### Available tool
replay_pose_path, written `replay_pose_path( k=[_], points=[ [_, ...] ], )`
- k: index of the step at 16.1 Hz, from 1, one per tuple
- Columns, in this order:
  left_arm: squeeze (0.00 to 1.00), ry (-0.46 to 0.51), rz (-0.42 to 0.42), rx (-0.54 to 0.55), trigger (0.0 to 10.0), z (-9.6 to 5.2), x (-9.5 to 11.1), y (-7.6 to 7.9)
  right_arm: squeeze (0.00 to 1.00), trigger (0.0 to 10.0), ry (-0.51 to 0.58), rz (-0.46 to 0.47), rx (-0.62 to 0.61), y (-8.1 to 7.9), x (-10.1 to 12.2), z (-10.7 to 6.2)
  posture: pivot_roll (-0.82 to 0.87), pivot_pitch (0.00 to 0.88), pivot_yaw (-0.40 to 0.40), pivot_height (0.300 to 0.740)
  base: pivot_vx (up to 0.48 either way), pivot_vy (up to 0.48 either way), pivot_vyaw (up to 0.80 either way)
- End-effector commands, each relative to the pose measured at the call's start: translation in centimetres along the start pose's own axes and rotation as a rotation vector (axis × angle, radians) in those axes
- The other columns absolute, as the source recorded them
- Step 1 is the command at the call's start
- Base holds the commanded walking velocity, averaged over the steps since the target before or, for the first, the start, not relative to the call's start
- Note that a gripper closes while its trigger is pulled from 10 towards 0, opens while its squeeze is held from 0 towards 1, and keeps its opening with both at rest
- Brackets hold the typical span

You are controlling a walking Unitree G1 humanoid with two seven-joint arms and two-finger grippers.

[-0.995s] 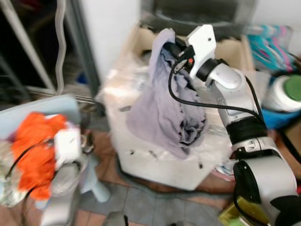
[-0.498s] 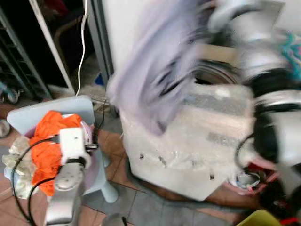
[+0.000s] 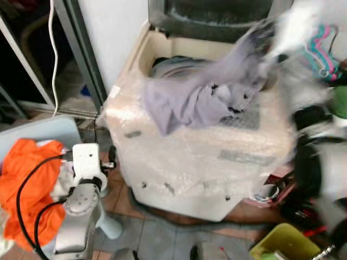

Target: Clothes washing

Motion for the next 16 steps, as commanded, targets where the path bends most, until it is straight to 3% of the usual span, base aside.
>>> replay_pose_path(
  k=[1,3,4,6,8,9,12,13,15,16],
  points=[
    [0.00,-0.027,0.014,0.024,10.0,-0.1,-0.7,-0.9,1.00,10.0,0.031,-0.094,0.112,-1.4,0.7,-0.2,-0.02,0.000,-0.008,0.740,0.000,0.000,0.00],
    [0.00,-0.030,0.018,0.034,10.0,0.0,-0.8,-1.0,1.00,10.0,0.027,-0.142,0.212,-2.7,-1.0,-1.2,-0.02,0.000,-0.006,0.740,0.000,0.000,0.00],
    [0.00,-0.031,0.022,0.040,10.0,0.1,-0.7,-1.1,1.00,10.0,0.089,-0.184,0.262,-3.3,-1.2,-2.3,-0.02,0.000,-0.008,0.740,0.000,0.000,0.00],
    [0.00,-0.027,0.023,0.044,10.0,0.2,-0.7,-1.2,1.00,10.0,0.194,-0.190,0.301,-4.2,-0.6,-4.1,-0.03,0.000,-0.008,0.740,0.000,0.000,0.00],
    [0.00,-0.025,0.023,0.046,10.0,0.2,-0.7,-1.2,1.00,10.0,0.232,-0.198,0.364,-5.4,-0.6,-5.6,-0.03,0.000,-0.010,0.740,0.000,0.000,0.00],
    [0.00,-0.024,0.022,0.048,10.0,0.2,-0.7,-1.2,1.00,10.0,0.185,-0.163,0.432,-6.3,-2.0,-7.0,-0.03,0.000,-0.011,0.740,0.000,0.000,0.00],
    [0.00,-0.019,0.020,0.050,10.0,0.4,-0.4,-1.1,1.00,10.0,0.119,-0.120,0.475,-6.4,-3.7,-8.3,-0.03,0.000,-0.005,0.740,0.000,0.000,0.00],
    [0.00,-0.020,0.018,0.049,10.0,0.4,-0.4,-1.1,1.00,10.0,0.070,-0.044,0.522,-6.7,-4.2,-8.7,-0.03,0.000,-0.001,0.740,0.000,0.000,0.00],
    [0.00,-0.022,0.014,0.034,10.0,0.5,-0.5,-0.8,1.00,10.0,-0.060,0.006,0.625,-7.3,-6.5,-9.8,-0.03,0.000,0.000,0.740,0.000,0.000,0.00],
    [0.00,-0.019,0.014,0.032,10.0,0.5,-0.4,-0.7,1.00,10.0,-0.148,-0.050,0.634,-6.8,-8.5,-9.9,-0.03,0.000,-0.002,0.740,0.000,0.000,0.00]
  ],
)
Point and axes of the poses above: a point about 5 cm out from each wrist's last joint towards the gripper, its own z axis pointing out of the wrist towards the gripper, its own x axis along the axis of the wrist's last joint, y = z × x, the point moved 5 cm from there along z, pointing out of the wrist towards the gripper, and after that the axes turned 7 degrees about z, right-handed, at the moved point
